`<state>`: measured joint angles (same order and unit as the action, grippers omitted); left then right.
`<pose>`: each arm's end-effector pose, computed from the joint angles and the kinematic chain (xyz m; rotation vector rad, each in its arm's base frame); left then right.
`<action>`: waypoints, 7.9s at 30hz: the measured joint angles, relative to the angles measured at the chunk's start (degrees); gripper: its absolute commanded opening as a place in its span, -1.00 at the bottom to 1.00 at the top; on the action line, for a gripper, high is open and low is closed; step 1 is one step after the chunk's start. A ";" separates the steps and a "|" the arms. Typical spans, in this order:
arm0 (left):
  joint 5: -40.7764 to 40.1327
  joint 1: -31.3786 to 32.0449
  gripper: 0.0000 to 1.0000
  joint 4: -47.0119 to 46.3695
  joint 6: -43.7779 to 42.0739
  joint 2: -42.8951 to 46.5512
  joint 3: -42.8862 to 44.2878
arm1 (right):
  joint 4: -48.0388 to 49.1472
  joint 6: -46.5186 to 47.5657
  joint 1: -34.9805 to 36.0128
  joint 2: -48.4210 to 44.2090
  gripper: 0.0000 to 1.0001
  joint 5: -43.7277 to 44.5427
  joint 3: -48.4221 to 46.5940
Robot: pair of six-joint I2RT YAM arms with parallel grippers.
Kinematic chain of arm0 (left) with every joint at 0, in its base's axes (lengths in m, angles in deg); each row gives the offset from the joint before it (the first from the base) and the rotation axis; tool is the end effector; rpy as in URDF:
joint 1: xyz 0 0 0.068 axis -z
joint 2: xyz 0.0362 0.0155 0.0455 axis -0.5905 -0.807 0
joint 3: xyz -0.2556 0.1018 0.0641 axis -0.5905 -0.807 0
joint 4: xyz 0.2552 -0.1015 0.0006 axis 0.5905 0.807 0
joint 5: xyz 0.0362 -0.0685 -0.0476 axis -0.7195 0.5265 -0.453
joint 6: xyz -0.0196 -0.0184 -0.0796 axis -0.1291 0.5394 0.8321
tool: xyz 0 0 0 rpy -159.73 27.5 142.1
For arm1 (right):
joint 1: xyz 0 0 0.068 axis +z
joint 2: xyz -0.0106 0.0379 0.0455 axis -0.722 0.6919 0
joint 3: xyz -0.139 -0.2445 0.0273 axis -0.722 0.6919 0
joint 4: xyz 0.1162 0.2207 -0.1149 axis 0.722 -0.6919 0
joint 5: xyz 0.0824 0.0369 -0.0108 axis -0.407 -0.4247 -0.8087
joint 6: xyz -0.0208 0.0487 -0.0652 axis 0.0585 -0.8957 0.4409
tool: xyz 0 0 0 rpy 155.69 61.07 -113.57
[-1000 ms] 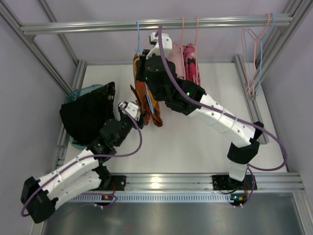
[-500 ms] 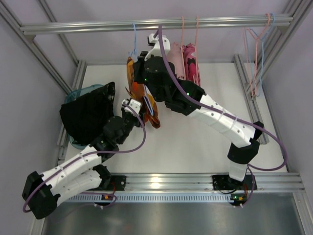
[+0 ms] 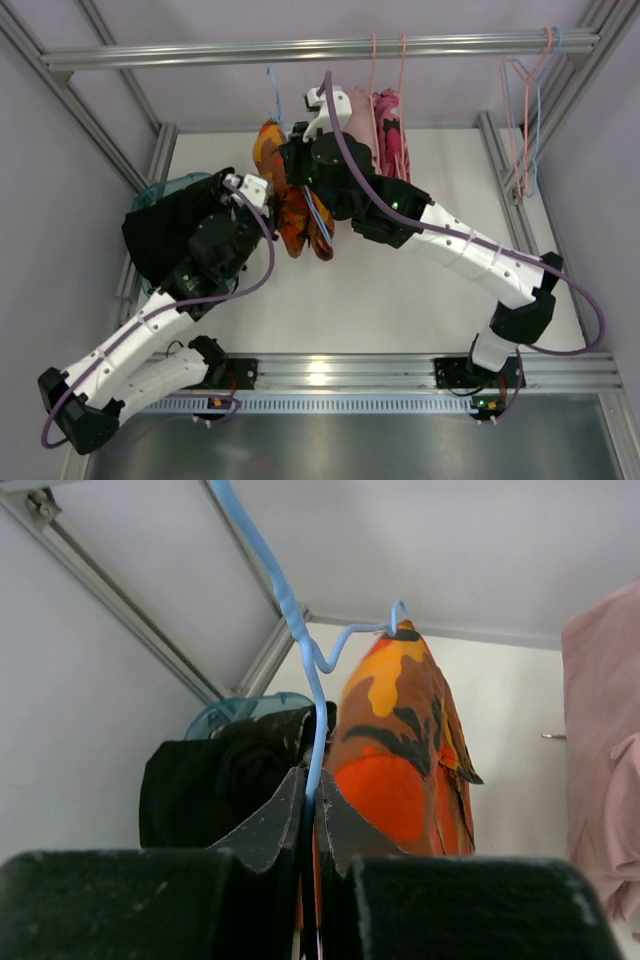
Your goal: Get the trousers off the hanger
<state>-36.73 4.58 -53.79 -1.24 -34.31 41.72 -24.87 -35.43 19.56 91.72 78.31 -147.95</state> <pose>0.1982 -0.1446 0.3468 0.3956 1.5607 -0.2940 0.2113 0.3619 0.5098 -0.1327 1.6705 0.6455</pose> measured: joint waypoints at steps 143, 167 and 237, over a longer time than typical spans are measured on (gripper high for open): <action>27.12 -42.34 0.97 37.73 -12.90 -4.37 18.99 | -38.86 26.29 -61.13 -64.19 -1.00 -45.59 16.94; 36.04 -42.34 0.97 40.65 -0.02 -2.56 27.89 | -14.16 30.38 -61.42 -27.08 -1.00 -31.63 18.45; 42.99 -9.31 0.31 -17.16 62.90 -41.66 38.18 | -27.02 24.94 -62.60 -50.73 0.99 -44.94 25.00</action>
<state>6.27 -4.73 -70.94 61.67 -75.97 79.91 -51.89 -10.49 -43.04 40.99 33.37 -122.95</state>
